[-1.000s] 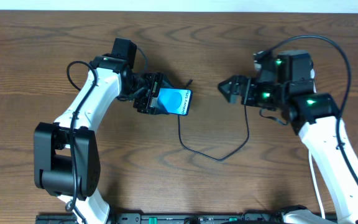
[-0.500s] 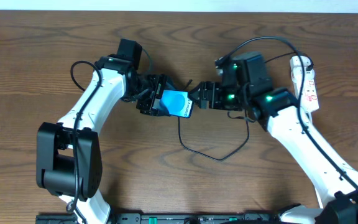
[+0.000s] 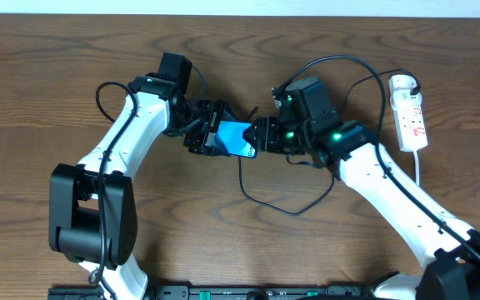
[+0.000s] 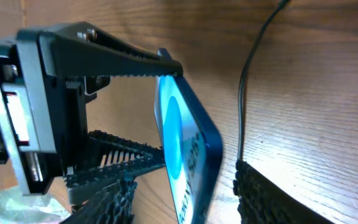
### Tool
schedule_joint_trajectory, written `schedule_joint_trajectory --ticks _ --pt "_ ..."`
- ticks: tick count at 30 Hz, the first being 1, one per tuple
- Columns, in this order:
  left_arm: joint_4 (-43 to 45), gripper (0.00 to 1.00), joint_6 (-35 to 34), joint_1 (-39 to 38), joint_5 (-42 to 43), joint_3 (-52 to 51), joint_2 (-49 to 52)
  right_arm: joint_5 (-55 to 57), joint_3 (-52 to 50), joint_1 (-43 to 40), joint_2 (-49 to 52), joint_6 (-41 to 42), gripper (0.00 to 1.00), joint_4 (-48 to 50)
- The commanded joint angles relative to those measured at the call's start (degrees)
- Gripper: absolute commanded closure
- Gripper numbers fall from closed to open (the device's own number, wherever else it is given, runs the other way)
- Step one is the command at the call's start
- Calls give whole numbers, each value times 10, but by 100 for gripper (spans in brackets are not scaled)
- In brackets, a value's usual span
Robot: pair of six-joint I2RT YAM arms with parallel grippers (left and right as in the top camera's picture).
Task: Plug charger to phone and switch on socket
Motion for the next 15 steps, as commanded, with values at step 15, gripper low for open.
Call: schedule_joint_trajectory --ticks 15 --pt "-1 46 -10 0 45 4 -20 12 11 17 41 25 67 39"
